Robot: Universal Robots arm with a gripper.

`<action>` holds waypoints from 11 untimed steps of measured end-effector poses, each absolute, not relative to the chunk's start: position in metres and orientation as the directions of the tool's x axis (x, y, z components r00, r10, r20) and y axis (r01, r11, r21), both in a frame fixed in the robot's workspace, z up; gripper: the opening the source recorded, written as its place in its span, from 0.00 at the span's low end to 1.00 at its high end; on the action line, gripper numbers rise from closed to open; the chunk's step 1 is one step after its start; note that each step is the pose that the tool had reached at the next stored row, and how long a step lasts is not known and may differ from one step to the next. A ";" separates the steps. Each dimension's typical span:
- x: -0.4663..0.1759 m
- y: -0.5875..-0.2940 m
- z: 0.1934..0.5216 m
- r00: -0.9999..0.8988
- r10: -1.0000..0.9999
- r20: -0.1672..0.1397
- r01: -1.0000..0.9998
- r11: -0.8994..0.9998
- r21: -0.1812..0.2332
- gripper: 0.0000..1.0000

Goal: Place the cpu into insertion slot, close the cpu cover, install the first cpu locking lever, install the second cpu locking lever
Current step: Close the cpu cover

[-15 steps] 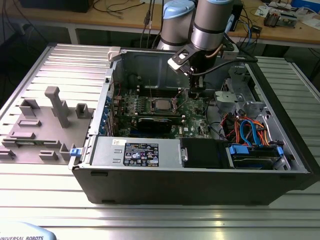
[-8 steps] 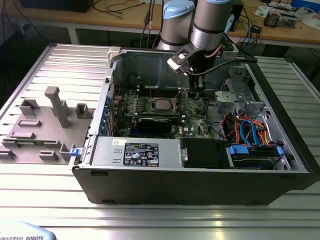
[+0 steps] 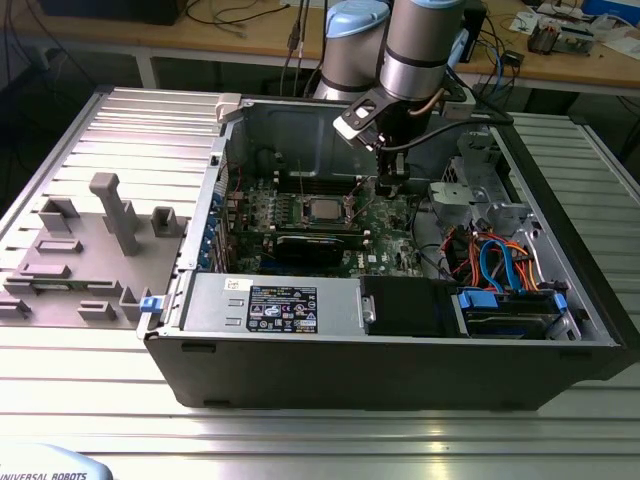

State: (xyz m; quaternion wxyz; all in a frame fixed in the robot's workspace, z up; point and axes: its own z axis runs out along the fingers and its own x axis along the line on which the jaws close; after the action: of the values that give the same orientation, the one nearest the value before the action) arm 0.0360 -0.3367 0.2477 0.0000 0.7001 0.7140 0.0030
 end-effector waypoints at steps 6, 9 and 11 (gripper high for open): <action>0.035 -0.337 0.248 -0.019 1.000 0.004 1.000 0.019 0.004 0.11; 0.034 -0.337 0.248 -0.020 1.000 0.004 1.000 0.020 0.004 0.11; 0.034 -0.337 0.248 -0.020 1.000 0.004 1.000 0.020 0.004 0.11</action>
State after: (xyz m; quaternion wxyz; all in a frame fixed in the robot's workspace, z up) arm 0.0340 -0.3367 0.2476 0.0000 0.7001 0.7140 0.0030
